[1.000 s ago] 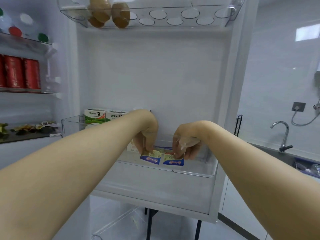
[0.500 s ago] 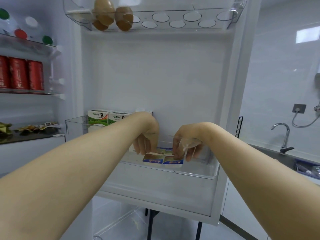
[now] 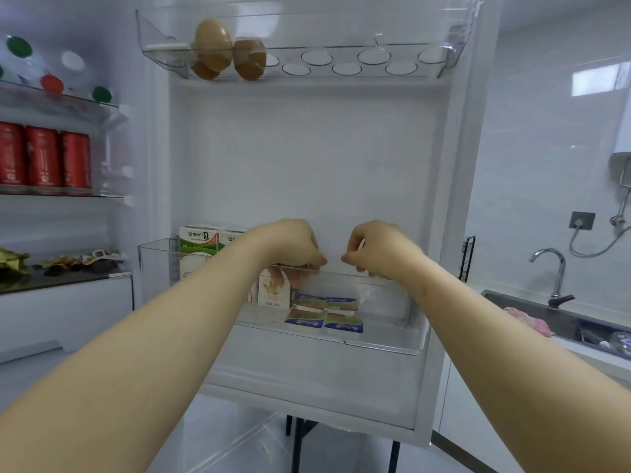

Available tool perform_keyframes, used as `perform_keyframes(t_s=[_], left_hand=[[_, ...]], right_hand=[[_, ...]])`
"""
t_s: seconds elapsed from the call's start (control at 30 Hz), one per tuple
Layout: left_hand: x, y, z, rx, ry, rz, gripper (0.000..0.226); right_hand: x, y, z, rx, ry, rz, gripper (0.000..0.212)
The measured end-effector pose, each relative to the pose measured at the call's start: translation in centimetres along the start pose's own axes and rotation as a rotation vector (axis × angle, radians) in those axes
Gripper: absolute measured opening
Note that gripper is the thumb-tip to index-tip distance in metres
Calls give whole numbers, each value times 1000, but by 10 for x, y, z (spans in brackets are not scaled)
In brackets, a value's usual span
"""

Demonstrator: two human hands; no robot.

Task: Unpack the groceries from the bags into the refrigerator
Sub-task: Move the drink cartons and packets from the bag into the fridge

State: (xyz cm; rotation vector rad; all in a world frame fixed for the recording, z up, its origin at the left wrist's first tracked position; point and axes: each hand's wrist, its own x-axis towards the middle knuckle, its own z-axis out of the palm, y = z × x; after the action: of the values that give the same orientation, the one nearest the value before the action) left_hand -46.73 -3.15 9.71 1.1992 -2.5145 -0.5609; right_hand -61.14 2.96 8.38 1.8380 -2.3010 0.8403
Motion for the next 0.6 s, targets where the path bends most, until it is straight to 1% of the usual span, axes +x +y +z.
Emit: perform_keyframes(t_s=[0.1,0.17,0.27,0.47,0.5,0.6], left_hand=[[-9,0,-1,33,89,60,21],[-16,0,0,85,152,113,19],[-28,4,6,159,270,178,23],[-39,9,42,71,457,332,24],[-38,10,52,66,515,377,24],[-35,13,78,134,821,568,28]], right_hand=[[-12,-1,-8,24,183,-54,11],[-23,-1,-14,41,222,-98,11],[-43,3,-18,49,257,-142,8],[-74,31,-9,46,486,-180,7],[-77,36,-5,33,531,-187,7],[-84,48,8,56,661,-214,9]])
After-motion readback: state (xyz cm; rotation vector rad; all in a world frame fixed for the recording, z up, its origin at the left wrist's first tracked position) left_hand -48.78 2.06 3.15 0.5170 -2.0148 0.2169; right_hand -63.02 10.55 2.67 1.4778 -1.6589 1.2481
